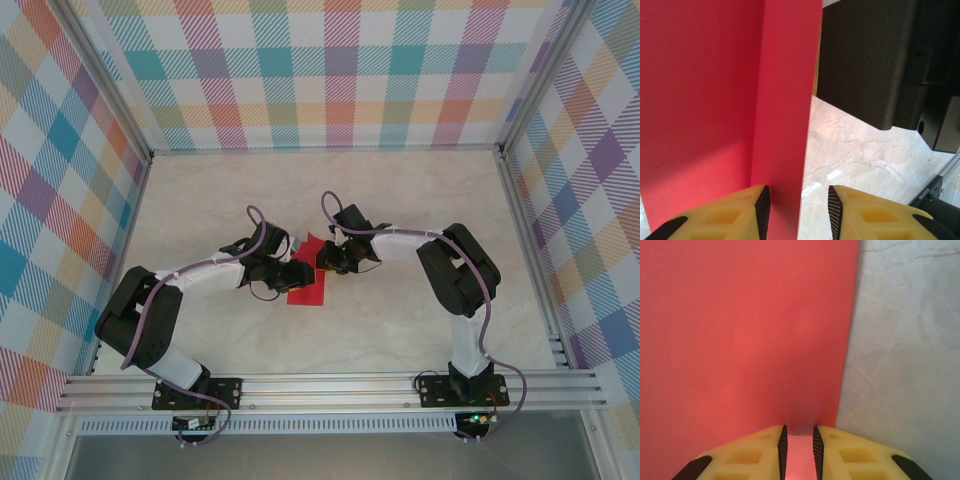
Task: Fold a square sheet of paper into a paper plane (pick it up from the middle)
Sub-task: Fold the triangle a second time at the center of the table.
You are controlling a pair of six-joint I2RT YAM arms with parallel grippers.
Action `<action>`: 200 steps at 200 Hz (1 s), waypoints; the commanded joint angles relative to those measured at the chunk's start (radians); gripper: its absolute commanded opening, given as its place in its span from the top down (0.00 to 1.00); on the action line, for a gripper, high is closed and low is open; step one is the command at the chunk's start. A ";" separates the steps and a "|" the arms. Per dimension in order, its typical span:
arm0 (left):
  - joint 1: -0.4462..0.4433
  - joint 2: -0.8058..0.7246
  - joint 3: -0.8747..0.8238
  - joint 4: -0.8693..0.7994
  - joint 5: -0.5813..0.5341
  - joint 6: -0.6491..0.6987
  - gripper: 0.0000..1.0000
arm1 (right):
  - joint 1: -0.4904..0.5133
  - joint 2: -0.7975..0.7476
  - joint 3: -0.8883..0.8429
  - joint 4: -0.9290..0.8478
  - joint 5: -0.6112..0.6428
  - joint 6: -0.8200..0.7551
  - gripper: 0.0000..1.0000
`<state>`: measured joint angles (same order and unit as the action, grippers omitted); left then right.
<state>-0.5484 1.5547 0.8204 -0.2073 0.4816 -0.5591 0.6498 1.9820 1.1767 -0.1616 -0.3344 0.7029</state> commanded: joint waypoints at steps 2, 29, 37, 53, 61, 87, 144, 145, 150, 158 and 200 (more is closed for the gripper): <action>0.002 -0.026 -0.016 -0.032 0.001 -0.004 0.60 | 0.004 0.034 0.020 -0.044 0.018 0.003 0.76; 0.002 -0.021 -0.018 -0.127 -0.049 0.024 0.56 | 0.005 0.034 0.021 -0.045 0.018 0.003 0.76; 0.001 -0.020 -0.021 -0.138 -0.051 0.027 0.55 | 0.004 0.034 0.023 -0.046 0.020 0.003 0.76; 0.001 -0.012 -0.020 -0.155 -0.049 0.036 0.53 | 0.005 0.034 0.021 -0.048 0.021 0.004 0.76; 0.002 -0.009 -0.020 -0.156 -0.046 0.037 0.52 | 0.003 0.035 0.021 -0.046 0.021 0.006 0.76; 0.002 -0.018 -0.022 -0.128 -0.007 0.034 0.55 | 0.004 0.035 0.020 -0.047 0.023 0.007 0.76; 0.002 -0.025 -0.014 -0.038 0.043 0.003 0.60 | 0.003 0.029 0.015 -0.048 0.026 0.008 0.76; 0.002 -0.025 -0.014 -0.037 0.042 0.003 0.60 | 0.003 0.029 0.015 -0.048 0.026 0.007 0.76; 0.002 -0.022 -0.011 -0.034 0.033 0.002 0.60 | 0.002 0.029 0.015 -0.047 0.026 0.007 0.76; 0.002 -0.016 -0.004 -0.023 0.026 0.001 0.60 | 0.004 0.028 0.015 -0.048 0.026 0.008 0.76; 0.002 0.017 0.005 0.063 -0.001 -0.024 0.53 | 0.004 0.016 0.010 -0.044 0.025 0.006 0.76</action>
<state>-0.5484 1.5543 0.8085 -0.2157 0.4915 -0.5621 0.6498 1.9854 1.1851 -0.1741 -0.3340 0.7029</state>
